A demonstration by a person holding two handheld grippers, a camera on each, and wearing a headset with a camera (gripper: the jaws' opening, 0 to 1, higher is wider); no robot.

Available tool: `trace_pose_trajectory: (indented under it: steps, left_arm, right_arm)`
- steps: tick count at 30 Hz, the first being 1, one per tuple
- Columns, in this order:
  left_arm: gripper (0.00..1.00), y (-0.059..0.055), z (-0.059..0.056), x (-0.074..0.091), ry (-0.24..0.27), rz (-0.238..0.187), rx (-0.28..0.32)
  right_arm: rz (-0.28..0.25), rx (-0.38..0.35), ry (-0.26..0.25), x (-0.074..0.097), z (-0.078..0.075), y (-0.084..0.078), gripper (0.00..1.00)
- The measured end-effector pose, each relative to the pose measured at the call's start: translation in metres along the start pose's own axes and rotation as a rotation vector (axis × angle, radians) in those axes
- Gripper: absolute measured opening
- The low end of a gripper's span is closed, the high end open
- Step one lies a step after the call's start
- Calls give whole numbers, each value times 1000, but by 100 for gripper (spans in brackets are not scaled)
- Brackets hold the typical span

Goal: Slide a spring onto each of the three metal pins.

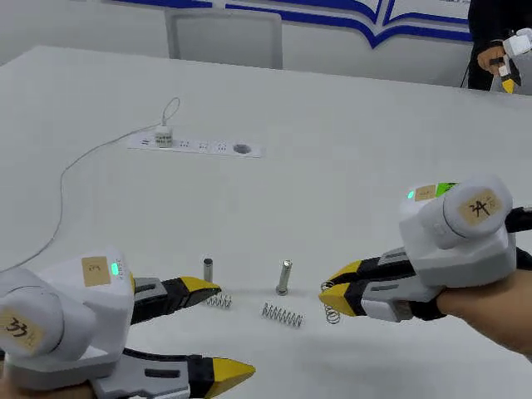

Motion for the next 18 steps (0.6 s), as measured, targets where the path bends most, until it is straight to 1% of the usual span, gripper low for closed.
trace_pose_trajectory:
  steps: [1, 3, 6, 9, 13, 14, 18]
  left_arm:
    - [58, 1, 1, -2, -5, -6, 6]
    - [57, 4, 2, -4, -12, -18, 22]
    - [55, 9, 3, -7, -20, -48, 47]
    - [54, 14, 5, -8, -26, -70, 64]
    - [49, 18, 4, -7, -37, -90, 81]
    - [48, 19, 4, -7, -41, -96, 85]
    - [43, 21, 2, -7, -51, -106, 91]
  right_arm:
    - [-17, -6, 17, -1, 4, 4, 12]
    - [-43, -5, 36, -1, 8, 11, 12]
    - [-90, -11, 78, -3, 17, 22, 12]
    - [-121, -12, 108, -4, 23, 29, 12]
    - [-152, -13, 137, -7, 30, 36, 12]
    - [-166, -7, 143, -7, 32, 39, 12]
    - [-186, -8, 169, -9, 38, 43, 12]
Point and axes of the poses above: the centre of the closed fingertips' face, and the gripper's own axes: x roughly backward along the fingers, z roughly to its left, y roughly out of its top, the point moved 10 cm from there along x, roughly backward along the fingers, and after that the axes turned 3 degrees about y, right-handed, at the moved point
